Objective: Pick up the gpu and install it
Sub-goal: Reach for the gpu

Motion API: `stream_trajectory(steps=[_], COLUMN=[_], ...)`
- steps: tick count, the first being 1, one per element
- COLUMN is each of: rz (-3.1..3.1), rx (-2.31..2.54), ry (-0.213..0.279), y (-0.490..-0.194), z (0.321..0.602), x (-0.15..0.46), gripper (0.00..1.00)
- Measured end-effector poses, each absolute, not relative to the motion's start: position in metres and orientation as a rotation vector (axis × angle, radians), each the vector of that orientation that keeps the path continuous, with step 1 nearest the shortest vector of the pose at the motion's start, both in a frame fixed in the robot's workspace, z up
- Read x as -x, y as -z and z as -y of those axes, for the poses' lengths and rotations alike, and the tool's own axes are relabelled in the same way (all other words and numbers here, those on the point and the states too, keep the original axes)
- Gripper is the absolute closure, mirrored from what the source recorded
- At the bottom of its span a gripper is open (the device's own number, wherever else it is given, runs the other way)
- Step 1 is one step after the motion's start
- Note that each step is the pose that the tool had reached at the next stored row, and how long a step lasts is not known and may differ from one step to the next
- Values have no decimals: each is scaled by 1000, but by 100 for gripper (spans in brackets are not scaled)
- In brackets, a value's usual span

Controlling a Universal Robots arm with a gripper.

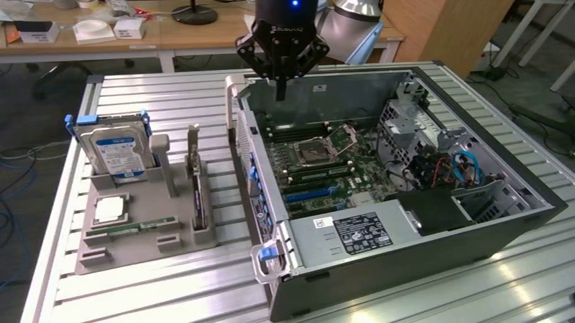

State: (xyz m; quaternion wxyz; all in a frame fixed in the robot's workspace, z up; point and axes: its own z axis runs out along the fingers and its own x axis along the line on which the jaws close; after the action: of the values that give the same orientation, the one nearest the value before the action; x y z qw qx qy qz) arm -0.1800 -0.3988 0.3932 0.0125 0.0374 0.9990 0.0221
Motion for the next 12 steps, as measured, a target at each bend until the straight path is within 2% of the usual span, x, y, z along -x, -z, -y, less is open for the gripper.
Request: stream_trajectory(steps=[12], rz=[-3114], rx=[-117], ry=[-69], y=[-393], z=[399], x=[185], gripper=[90])
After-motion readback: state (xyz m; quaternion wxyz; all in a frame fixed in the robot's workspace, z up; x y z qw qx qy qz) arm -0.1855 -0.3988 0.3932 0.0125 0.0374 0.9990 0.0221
